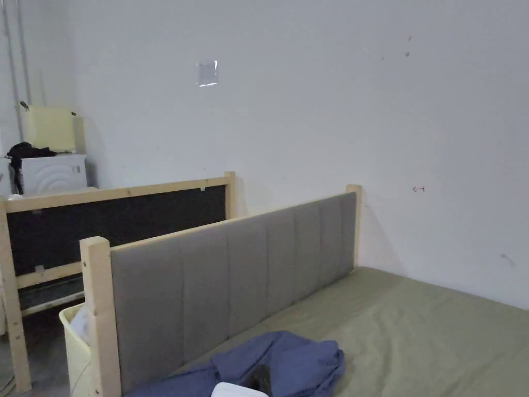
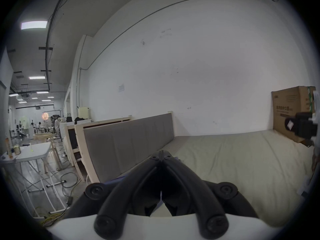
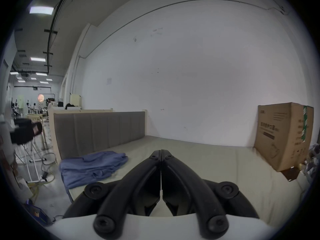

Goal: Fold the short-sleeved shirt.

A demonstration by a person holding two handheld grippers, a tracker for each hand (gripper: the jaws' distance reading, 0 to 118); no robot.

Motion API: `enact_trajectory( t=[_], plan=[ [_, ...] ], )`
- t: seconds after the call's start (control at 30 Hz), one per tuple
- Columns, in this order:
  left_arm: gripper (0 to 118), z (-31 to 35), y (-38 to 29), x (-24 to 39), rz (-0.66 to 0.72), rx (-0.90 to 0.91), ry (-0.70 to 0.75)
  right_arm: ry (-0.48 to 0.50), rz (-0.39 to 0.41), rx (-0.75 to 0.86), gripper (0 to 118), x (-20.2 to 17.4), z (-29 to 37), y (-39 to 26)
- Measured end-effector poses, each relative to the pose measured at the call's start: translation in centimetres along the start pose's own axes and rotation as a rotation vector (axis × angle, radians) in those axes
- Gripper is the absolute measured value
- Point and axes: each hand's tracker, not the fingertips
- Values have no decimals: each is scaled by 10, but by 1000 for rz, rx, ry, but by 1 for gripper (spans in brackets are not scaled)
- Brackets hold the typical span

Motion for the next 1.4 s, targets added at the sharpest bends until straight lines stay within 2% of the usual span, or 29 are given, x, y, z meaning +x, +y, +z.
enact_trajectory(
  t=[0.17,0.27,0.33,0.37,0.4,0.43,0.47,0.5,0.53,0.57,0.7,0.83,0.87,0.9,0.93,0.97,1.03,1.07,1.13,1.27,1.3,1.4],
  plan=[
    [0,-46,3,-22,125,10,48,20,-11,-19,0,7,-15,-1],
    [0,-133,-2,-44,166,-195,-158,-14,-3,-85,0,16,-21,-8],
    [0,-207,-21,-55,195,-434,-315,-24,-18,-129,0,27,-24,-15],
    [4,-240,-37,-57,194,-539,-388,-31,-23,-155,0,32,-25,-19],
    [12,-267,-56,-57,200,-568,-453,-45,-23,-185,0,37,-25,-23],
    [32,-289,-72,-53,168,-592,-448,-63,-21,-211,0,42,-26,-27],
    [77,-313,-89,-46,118,-650,-425,-86,-21,-240,0,46,-29,-33],
    [110,-338,-108,-40,77,-720,-424,-107,-29,-266,0,52,-32,-40],
    [118,-355,-123,-36,60,-770,-435,-117,-33,-282,0,55,-33,-46],
    [112,-367,-140,-34,59,-765,-439,-127,-26,-314,0,60,-36,-55],
    [112,-406,-192,-10,26,-932,-372,-153,16,-441,0,72,-46,-78],
    [112,-436,-232,4,-183,-1034,-253,-146,12,-465,0,79,-49,-85],
    [109,-436,-230,1,-127,-1013,-291,-146,13,-468,0,80,-50,-86],
    [93,-432,-224,-1,-88,-974,-278,-148,10,-470,0,81,-52,-86],
    [58,-428,-218,-2,-41,-947,-265,-149,2,-469,0,82,-51,-86],
    [4,-419,-210,-4,7,-891,-286,-146,-14,-467,0,83,-52,-84],
    [5,-402,-191,-4,-104,-811,-168,-134,-47,-456,0,85,-50,-80],
    [5,-394,-183,-12,-100,-785,-174,-129,-59,-445,0,85,-47,-77],
    [5,-384,-158,-22,-55,-766,-173,-126,-63,-427,0,85,-40,-70],
    [5,-364,-68,-52,54,-554,-84,-115,-58,-373,0,93,-14,-51],
    [5,-357,-42,-57,65,-492,-91,-121,-48,-356,0,96,-8,-46],
    [5,-316,51,-48,84,-273,-237,-139,-39,-307,0,106,15,-32]
  ],
)
